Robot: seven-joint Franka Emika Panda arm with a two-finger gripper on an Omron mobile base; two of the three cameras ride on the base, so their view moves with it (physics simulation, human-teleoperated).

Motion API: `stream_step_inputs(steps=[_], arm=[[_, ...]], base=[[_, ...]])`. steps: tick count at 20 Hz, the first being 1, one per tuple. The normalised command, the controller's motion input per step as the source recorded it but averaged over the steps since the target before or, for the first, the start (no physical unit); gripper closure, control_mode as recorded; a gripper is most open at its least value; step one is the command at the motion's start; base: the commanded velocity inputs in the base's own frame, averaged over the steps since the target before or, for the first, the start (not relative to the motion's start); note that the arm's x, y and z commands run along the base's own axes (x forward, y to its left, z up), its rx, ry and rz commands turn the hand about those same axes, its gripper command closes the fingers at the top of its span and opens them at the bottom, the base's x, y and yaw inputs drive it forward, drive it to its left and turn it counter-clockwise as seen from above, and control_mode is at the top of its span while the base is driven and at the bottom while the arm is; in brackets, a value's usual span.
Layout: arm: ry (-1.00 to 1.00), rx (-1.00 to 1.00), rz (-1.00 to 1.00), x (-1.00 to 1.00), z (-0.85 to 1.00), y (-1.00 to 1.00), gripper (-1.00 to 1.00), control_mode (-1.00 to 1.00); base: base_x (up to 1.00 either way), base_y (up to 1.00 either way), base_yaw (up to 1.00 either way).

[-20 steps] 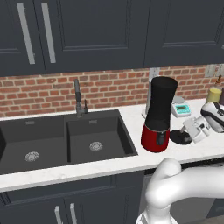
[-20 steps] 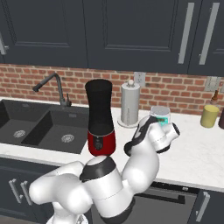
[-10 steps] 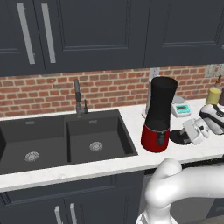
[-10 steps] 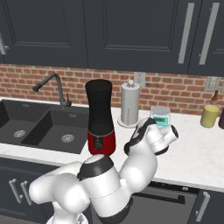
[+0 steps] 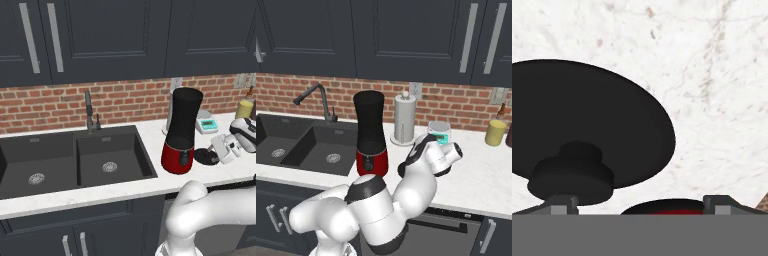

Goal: Close the lid blender by securely placing the lid on top.

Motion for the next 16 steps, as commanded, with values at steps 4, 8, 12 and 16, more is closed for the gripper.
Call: stream_step_inputs(steps=[4,8,12,16], arm=[[0.0,0.01,0.0,0.09,0.0,-0.11,-1.0,-1.0],[0.0,0.02,0.0,0.21,0.0,-0.04,-1.0,-1.0],[0.0,0.03,0.0,0.33,0.0,0.0,-1.0,-1.0],[0.0,0.02,0.0,0.31,-0.01,0.0,-1.0,-1.0]], base=[[0.0,0.0,0.0],[0.0,0.0,0.0],[0.0,0.0,0.0],[0.0,0.0,0.0]])
